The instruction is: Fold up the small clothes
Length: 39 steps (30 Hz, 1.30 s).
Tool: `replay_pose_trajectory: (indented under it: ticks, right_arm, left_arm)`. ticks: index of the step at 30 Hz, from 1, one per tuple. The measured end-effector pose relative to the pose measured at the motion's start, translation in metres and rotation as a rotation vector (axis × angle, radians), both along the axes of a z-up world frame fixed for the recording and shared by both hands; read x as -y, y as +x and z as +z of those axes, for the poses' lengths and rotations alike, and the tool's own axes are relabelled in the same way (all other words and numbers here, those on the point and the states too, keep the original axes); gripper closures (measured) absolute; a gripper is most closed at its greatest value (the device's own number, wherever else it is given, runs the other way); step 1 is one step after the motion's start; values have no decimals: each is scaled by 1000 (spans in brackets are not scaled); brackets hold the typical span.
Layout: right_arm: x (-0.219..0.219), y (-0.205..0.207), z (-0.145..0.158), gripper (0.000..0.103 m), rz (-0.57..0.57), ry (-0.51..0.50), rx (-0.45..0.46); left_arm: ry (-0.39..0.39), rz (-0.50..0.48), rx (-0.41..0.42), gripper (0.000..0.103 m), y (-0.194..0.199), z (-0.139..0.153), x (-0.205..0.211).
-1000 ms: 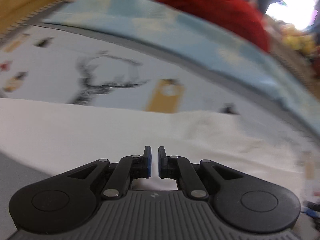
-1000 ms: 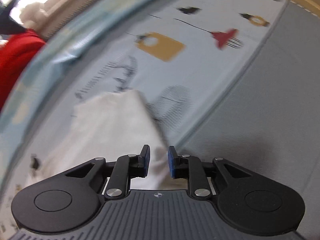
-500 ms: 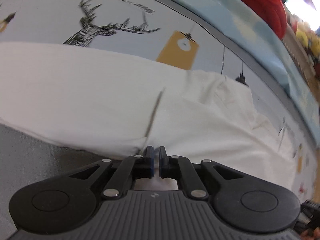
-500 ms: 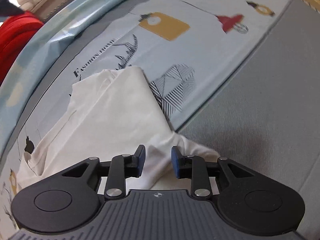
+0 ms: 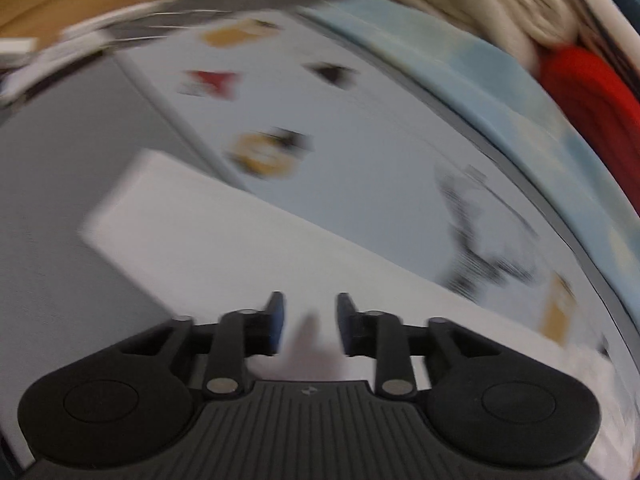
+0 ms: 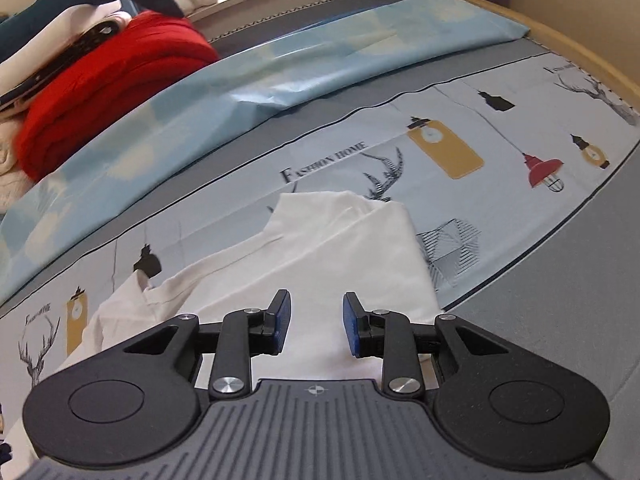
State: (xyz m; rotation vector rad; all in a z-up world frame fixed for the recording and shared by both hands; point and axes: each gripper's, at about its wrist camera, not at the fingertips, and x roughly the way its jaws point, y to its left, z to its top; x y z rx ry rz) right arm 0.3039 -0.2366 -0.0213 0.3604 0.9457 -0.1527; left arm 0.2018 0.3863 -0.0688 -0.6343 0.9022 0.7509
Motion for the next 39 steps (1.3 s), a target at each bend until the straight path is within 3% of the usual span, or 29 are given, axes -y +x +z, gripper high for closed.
replay_pose_trajectory:
  ticks: [3, 6, 12, 14, 15, 16, 20, 26, 34, 37, 39]
  right_arm:
    - [-8, 0, 1, 73, 13, -1, -1]
    - [-14, 0, 1, 73, 27, -6, 3]
    - [-21, 1, -5, 73, 34, -1, -15]
    - [-22, 2, -8, 73, 36, 6, -25]
    - [-22, 1, -9, 73, 36, 11, -31]
    - [-21, 1, -10, 73, 38, 15, -36]
    - [-18, 0, -12, 73, 43, 20, -46]
    - [-10, -4, -16, 73, 65, 27, -58]
    - [10, -19, -31, 73, 63, 74, -103]
    - [19, -23, -35, 86, 56, 82, -102]
    - [25, -25, -38, 88, 44, 82, -108]
  left_arm:
    - [-44, 138, 0, 60, -33, -7, -47]
    - [-117, 255, 21, 60, -61, -20, -81]
    - [-190, 312, 63, 62, -73, -38, -99]
    - [-142, 294, 60, 69, -70, -39, -93]
    - [-101, 269, 48, 87, -66, -39, -89]
    - [-71, 247, 35, 97, -66, -40, -86]
    - [57, 205, 35, 100, -53, -23, -64]
    - [181, -31, 267, 100, -6, 59, 25]
    - [-40, -390, 416, 100, 68, 83, 199]
    - [-145, -514, 457, 100, 84, 80, 276]
    - [-214, -626, 485, 100, 91, 78, 327]
